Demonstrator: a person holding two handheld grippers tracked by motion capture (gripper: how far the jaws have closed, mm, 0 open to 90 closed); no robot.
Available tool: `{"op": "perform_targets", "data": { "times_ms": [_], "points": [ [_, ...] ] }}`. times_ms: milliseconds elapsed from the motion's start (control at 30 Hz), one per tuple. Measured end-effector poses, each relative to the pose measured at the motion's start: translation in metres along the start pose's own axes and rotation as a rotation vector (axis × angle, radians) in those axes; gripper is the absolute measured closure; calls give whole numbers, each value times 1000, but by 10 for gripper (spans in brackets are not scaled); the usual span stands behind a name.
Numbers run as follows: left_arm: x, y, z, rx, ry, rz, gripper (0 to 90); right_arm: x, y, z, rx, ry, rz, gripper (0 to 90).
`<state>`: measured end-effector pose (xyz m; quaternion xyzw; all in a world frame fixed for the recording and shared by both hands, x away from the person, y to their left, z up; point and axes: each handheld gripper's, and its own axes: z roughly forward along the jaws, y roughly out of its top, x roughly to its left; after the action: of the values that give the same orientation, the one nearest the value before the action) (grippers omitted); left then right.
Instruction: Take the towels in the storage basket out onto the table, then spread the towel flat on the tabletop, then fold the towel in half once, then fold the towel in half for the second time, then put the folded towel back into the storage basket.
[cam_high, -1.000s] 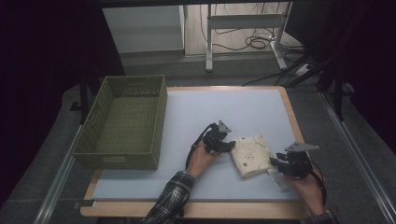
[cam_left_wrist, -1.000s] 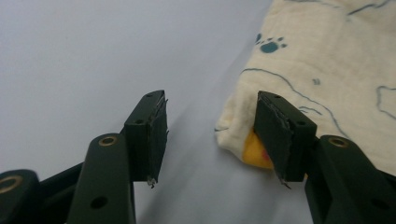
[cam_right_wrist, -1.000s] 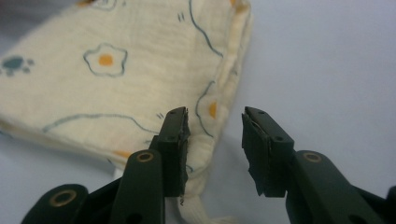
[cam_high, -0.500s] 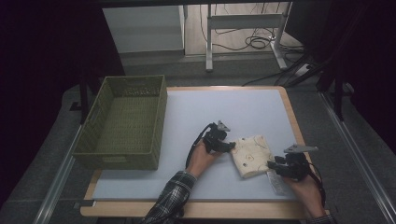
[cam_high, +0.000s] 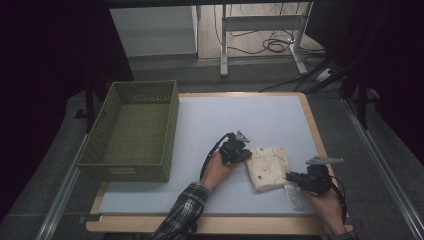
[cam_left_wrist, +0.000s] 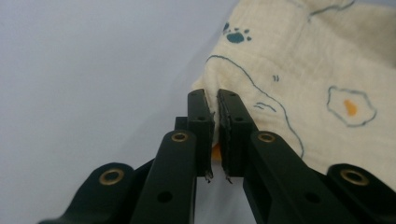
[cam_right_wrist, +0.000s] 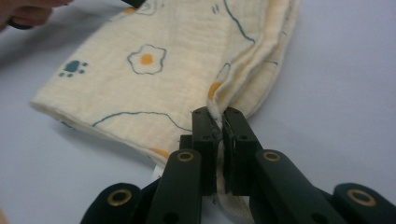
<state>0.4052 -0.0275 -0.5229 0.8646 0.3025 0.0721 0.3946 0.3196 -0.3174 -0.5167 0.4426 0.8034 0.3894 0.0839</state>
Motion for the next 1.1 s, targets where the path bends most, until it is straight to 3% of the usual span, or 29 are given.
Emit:
{"op": "perform_targets", "data": {
  "times_ms": [267, 400, 1100],
  "points": [
    [4, 10, -20, -13, 18, 24, 842, 11, 8, -3, -33, 40, -19, 847],
    [8, 11, -31, -10, 39, 33, 839, 21, 15, 0, -36, 55, -53, 847],
    [26, 12, -72, -8, 114, 26, 832, 51, 49, 10, -75, 100, -124, 846]
  ]
}}
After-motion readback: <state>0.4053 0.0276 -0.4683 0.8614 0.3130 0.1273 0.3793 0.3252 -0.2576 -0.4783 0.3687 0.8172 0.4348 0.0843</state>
